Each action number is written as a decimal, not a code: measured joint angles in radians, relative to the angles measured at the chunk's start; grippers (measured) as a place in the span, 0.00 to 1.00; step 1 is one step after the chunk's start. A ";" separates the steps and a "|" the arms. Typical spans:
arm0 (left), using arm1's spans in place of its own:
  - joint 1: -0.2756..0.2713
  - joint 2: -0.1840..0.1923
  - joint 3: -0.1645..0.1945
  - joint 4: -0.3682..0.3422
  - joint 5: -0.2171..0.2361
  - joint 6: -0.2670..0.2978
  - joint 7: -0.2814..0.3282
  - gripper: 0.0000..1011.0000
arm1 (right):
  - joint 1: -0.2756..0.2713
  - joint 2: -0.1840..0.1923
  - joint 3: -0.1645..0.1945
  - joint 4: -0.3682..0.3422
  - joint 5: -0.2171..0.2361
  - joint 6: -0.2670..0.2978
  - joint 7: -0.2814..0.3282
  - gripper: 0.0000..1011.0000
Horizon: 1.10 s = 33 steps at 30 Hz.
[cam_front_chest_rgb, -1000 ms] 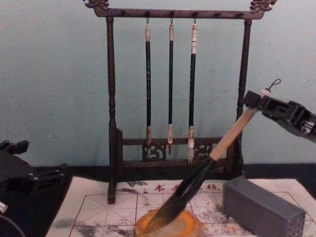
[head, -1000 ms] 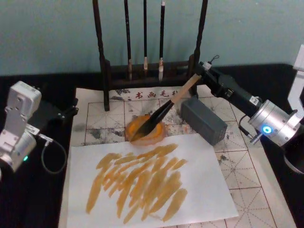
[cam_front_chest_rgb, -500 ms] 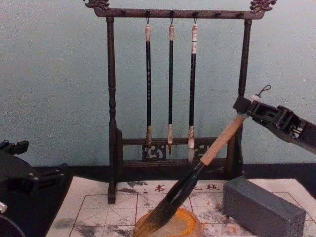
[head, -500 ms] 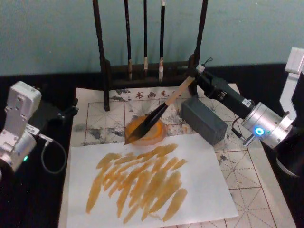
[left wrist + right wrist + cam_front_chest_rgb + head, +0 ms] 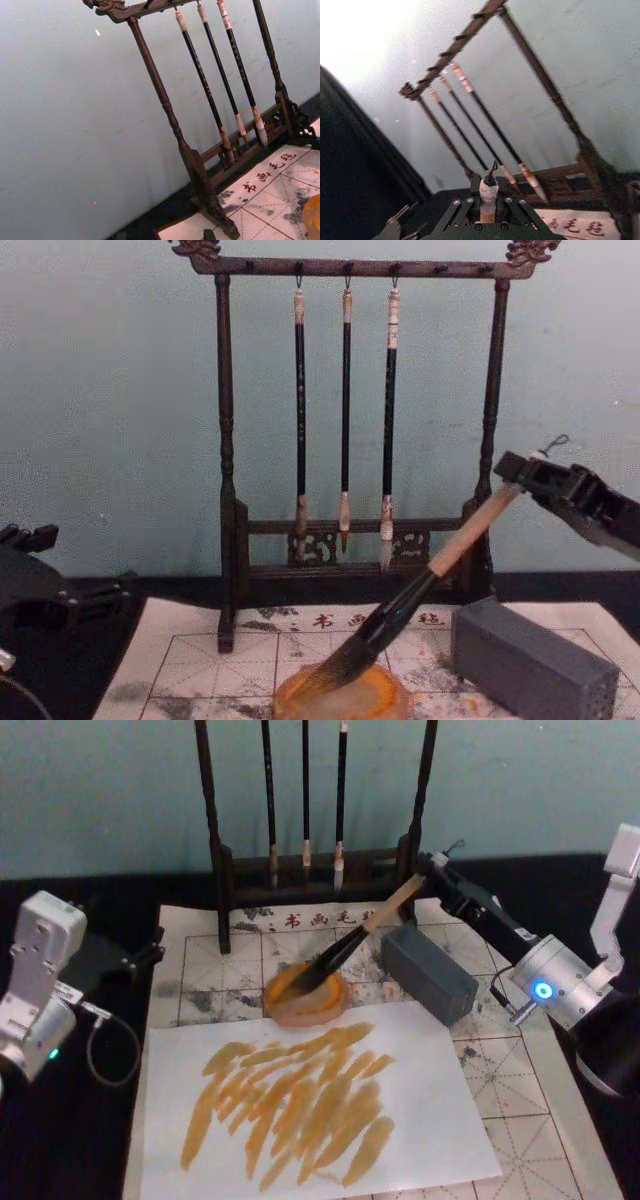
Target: Pick up the brush from the inkstone, write on the paper, then place the brush back to its original position.
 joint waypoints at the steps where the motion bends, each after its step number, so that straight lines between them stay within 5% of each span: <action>1: 0.000 0.000 0.000 0.000 0.000 0.000 0.000 0.99 | 0.000 0.000 0.000 0.000 0.000 0.000 0.000 0.20; 12: 0.000 0.000 0.000 0.000 0.000 0.000 0.000 0.99 | -0.010 -0.026 0.028 0.022 0.011 -0.005 -0.065 0.20; 33: 0.000 0.000 0.000 0.000 0.000 0.000 0.000 0.99 | -0.025 -0.034 0.043 0.025 0.027 0.023 -0.091 0.20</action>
